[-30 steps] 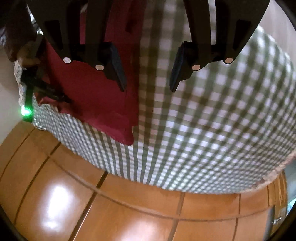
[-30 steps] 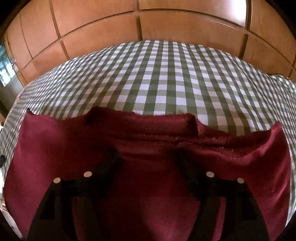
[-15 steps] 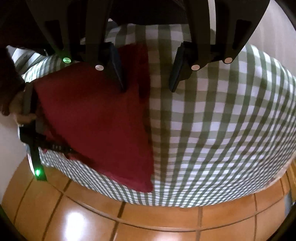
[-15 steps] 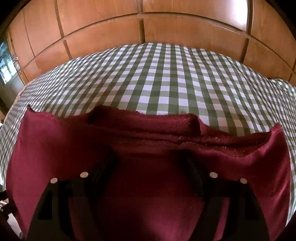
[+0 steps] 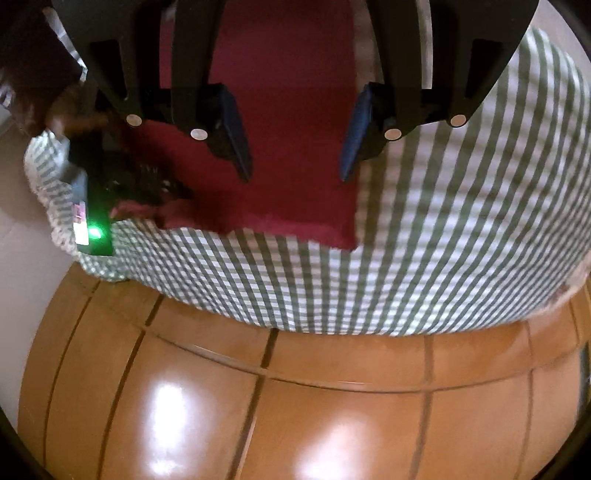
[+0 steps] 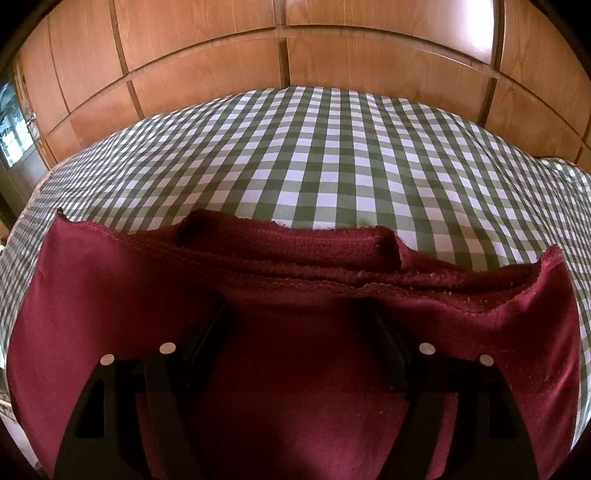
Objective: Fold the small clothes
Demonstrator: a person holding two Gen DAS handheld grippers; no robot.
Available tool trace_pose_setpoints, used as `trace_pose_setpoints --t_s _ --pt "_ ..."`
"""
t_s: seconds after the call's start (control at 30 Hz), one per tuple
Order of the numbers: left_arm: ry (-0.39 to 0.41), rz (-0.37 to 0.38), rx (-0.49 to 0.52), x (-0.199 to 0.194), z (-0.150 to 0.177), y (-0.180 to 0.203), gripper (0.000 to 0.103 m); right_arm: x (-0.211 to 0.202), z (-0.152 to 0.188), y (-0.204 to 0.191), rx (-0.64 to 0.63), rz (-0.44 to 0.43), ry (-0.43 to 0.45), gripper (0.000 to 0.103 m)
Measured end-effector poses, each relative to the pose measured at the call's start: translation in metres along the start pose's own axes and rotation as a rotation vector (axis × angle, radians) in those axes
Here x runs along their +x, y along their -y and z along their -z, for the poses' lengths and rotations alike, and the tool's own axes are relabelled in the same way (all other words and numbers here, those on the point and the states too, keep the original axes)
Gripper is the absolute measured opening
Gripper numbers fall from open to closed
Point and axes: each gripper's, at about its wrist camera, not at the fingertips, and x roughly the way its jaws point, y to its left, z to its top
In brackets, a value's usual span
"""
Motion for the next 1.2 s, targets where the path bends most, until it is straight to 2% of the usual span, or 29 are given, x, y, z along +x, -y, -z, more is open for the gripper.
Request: trace_pose_setpoints --t_s 0.1,0.2,0.27,0.3,0.33,0.4,0.53,0.63,0.83,1.07,1.13,1.2 --pt "-0.070 -0.036 -0.030 0.043 -0.011 -0.004 0.048 0.000 0.000 0.001 0.001 -0.002 0.003 0.075" --pt "-0.129 -0.099 -0.051 0.078 -0.007 -0.017 0.048 -0.001 0.000 0.000 0.003 -0.006 0.008 0.076" --pt "-0.161 -0.091 -0.106 0.095 0.001 -0.033 0.049 0.000 0.000 0.001 0.005 -0.014 0.008 0.078" --pt "-0.162 -0.087 -0.144 0.099 0.003 -0.041 0.060 0.001 0.000 0.000 0.004 -0.015 0.008 0.079" --pt "-0.168 -0.062 -0.185 0.101 0.005 -0.048 0.061 0.001 0.000 0.000 0.002 -0.016 0.009 0.080" --pt "-0.164 -0.028 -0.232 0.099 0.006 -0.057 0.061 0.003 0.000 0.000 0.000 -0.023 0.011 0.081" --pt "-0.155 -0.111 -0.171 0.084 0.005 -0.044 0.061 0.004 0.000 0.002 0.001 -0.038 0.014 0.083" --pt "-0.106 -0.161 -0.135 0.060 0.005 -0.031 0.061 0.004 0.000 0.002 0.006 -0.045 0.016 0.084" --pt "-0.022 -0.204 -0.062 0.022 0.013 -0.004 0.061 0.001 0.001 0.001 0.013 -0.053 0.026 0.085" --pt "-0.005 -0.195 -0.011 0.004 0.025 0.015 0.061 -0.012 0.002 0.002 0.048 -0.055 0.019 0.089" --pt "0.001 -0.196 0.001 -0.001 0.029 0.020 0.061 -0.024 0.004 0.007 0.081 -0.048 0.021 0.095" --pt "0.005 -0.197 0.015 -0.005 0.032 0.024 0.061 -0.039 0.008 0.015 0.119 -0.057 0.042 0.095"
